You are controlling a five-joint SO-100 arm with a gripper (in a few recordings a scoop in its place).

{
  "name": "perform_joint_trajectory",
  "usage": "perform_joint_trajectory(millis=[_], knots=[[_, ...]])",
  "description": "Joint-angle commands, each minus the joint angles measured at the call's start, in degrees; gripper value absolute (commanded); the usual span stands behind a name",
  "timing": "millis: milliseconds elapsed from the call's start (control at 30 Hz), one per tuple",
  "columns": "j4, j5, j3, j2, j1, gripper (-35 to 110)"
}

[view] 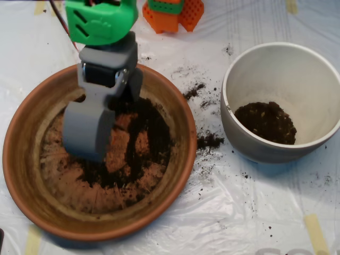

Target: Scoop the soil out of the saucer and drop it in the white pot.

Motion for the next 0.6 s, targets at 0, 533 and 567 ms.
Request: perform_joint_trajectory(millis=[0,533,567], knots=[[-5.71,-2.29,5.98,1.41,4.48,50],[-5.54,-10.63,3.34,-15.12,7.82,57],[-5.36,-10.99,2.55,-15.91,8.09,57]])
